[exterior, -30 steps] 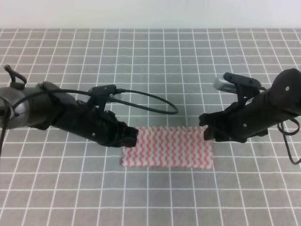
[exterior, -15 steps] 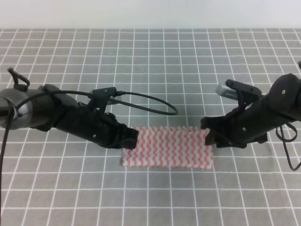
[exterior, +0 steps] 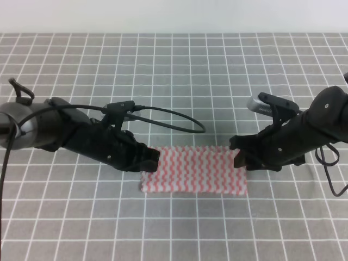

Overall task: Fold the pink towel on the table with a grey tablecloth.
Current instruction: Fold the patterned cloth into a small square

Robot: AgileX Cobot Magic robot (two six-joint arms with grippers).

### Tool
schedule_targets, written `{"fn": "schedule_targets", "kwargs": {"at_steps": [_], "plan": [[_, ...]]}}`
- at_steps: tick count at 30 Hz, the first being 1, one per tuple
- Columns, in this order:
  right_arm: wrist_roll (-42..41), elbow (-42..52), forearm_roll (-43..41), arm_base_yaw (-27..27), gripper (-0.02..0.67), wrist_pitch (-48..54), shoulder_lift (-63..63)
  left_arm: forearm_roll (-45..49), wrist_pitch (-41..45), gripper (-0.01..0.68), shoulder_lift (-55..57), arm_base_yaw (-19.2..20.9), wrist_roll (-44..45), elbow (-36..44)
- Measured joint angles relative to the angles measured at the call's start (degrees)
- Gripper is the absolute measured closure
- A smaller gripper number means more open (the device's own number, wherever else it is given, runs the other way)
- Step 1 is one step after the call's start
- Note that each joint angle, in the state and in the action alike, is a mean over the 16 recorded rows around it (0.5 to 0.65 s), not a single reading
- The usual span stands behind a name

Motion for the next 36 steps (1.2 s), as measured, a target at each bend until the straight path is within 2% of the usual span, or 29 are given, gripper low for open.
{"fn": "schedule_targets", "kwargs": {"at_steps": [27, 31, 36], "plan": [[-2.98, 0.00, 3.28, -0.02, 0.420, 1.11, 1.65, 0.01, -0.02, 0.675, 0.03, 0.00, 0.00, -0.02], [-2.90, 0.00, 3.00, -0.02, 0.439, 1.56, 2.09, 0.02, 0.01, 0.675, 0.02, 0.00, 0.01, 0.00], [-2.76, 0.00, 2.75, -0.02, 0.499, 2.00, 2.74, 0.05, 0.03, 0.675, 0.00, 0.00, 0.01, 0.00]]}}
